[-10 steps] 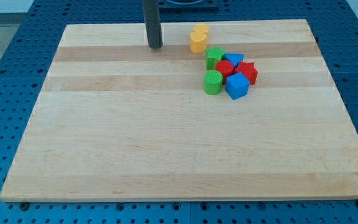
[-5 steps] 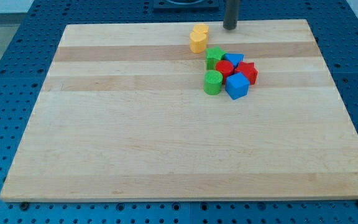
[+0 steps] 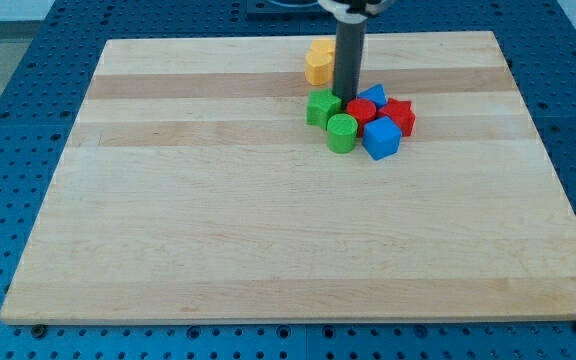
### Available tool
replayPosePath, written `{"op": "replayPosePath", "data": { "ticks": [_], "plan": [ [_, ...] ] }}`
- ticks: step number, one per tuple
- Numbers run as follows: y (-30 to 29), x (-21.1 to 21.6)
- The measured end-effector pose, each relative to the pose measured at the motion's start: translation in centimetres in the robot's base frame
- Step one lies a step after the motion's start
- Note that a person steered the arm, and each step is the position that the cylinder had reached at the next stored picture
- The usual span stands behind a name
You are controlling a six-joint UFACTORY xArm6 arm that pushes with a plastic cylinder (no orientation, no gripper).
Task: Slide the green star towards the center of the board
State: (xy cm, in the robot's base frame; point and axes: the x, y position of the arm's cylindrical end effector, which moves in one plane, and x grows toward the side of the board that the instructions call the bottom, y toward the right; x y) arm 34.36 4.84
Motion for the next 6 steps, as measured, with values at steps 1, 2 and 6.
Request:
{"op": "replayPosePath", "data": {
  "ticks": [1,2,6],
  "plan": [
    [-1.45,1.51],
    [-2.00,1.87],
    [-2.01,1.88]
  ]
}}
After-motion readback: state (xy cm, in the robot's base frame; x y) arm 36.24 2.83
